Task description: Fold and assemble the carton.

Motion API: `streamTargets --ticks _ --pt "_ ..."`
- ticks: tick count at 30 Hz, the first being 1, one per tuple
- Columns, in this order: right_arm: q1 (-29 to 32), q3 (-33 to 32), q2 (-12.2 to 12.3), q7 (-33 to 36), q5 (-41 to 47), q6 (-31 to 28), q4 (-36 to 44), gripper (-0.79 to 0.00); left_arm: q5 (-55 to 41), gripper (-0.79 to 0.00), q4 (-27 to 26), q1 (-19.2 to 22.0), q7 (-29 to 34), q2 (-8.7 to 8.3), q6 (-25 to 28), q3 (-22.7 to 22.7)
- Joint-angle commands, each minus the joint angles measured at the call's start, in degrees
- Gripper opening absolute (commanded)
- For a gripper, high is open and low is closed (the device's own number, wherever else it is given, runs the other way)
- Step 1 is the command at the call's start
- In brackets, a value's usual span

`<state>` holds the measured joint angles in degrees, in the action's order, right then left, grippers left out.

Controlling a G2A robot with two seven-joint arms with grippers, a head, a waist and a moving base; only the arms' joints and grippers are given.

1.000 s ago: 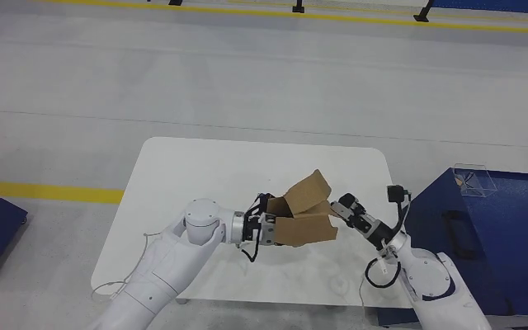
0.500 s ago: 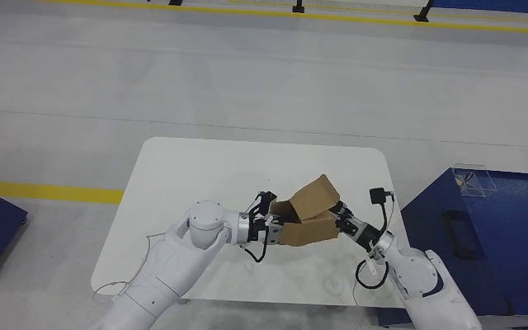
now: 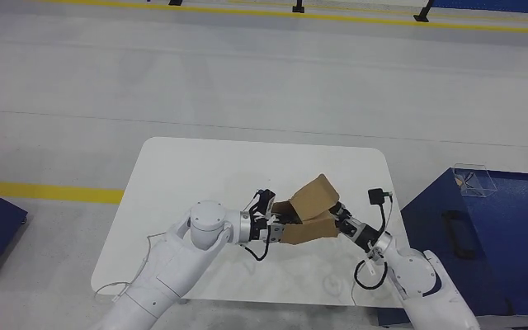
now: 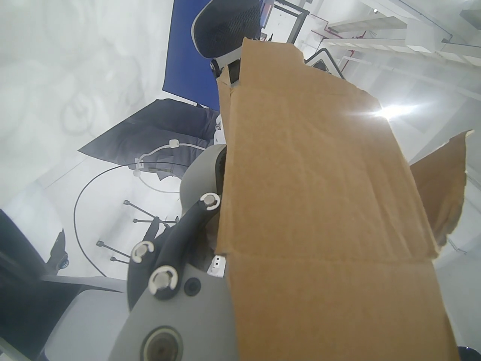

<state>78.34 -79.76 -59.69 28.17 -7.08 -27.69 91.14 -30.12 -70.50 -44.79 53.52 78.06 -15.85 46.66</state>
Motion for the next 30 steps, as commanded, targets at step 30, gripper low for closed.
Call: streamTargets --ticks 30 --pt "3.9 -3.2 0.7 1.6 -5.3 -1.7 -0.1 0.0 0.1 -0.785 -3.3 -3.9 -3.7 -0.8 1.4 4.3"
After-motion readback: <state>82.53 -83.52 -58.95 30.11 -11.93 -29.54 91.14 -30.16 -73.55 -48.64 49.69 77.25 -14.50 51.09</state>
